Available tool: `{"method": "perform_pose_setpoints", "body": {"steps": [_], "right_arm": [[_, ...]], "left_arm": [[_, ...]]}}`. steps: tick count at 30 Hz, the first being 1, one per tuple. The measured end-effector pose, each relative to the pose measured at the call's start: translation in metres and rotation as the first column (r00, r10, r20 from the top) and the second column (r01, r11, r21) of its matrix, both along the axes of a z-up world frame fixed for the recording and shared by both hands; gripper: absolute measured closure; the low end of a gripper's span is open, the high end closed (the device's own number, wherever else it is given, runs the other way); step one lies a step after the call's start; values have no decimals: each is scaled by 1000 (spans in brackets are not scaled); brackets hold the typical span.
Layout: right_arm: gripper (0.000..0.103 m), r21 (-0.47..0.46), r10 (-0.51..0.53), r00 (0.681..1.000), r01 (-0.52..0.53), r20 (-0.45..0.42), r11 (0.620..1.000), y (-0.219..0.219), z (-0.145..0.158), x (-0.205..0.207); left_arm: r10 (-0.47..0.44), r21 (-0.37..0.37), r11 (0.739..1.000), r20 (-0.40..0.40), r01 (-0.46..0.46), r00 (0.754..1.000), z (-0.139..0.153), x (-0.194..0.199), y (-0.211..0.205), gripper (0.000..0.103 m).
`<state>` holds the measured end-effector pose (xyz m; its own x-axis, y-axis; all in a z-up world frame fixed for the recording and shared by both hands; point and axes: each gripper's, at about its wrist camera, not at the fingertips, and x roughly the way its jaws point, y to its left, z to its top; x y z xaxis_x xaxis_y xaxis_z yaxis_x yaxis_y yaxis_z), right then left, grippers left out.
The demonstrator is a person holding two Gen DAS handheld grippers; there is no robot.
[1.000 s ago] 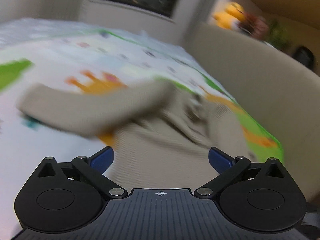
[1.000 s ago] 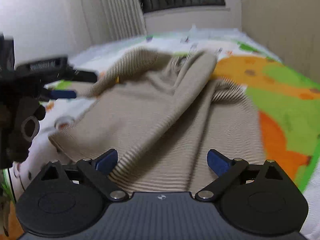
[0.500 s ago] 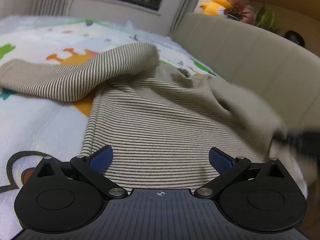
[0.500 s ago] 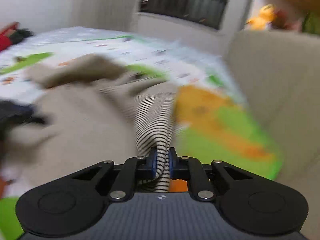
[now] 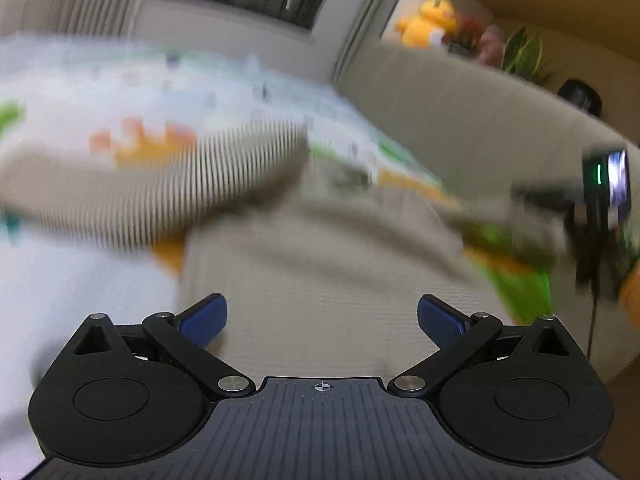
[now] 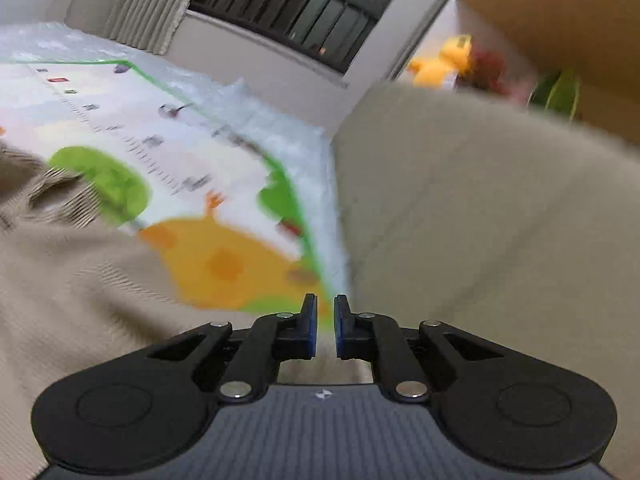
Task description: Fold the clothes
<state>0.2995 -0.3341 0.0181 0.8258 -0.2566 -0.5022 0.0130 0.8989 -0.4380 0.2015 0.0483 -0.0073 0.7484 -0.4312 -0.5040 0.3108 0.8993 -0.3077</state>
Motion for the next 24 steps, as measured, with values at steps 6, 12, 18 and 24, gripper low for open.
{"method": "perform_pose_setpoints", "body": {"steps": [6, 12, 18, 24], "right_arm": [[95, 167, 58, 996, -46, -68, 985, -10, -31, -46], [95, 222, 112, 992, -95, -65, 970, -7, -29, -70], [94, 345, 124, 992, -111, -18, 932, -4, -13, -56], [91, 446, 171, 985, -154, 1, 882, 31, -21, -19]], "left_arm": [[-15, 315, 949, 121, -24, 993, 24, 79, -38, 0], [12, 412, 911, 48, -31, 999, 8, 155, -60, 85], [169, 413, 887, 125, -206, 978, 17, 195, -6, 87], [318, 433, 826, 169, -360, 933, 18, 208, 58, 79]]}}
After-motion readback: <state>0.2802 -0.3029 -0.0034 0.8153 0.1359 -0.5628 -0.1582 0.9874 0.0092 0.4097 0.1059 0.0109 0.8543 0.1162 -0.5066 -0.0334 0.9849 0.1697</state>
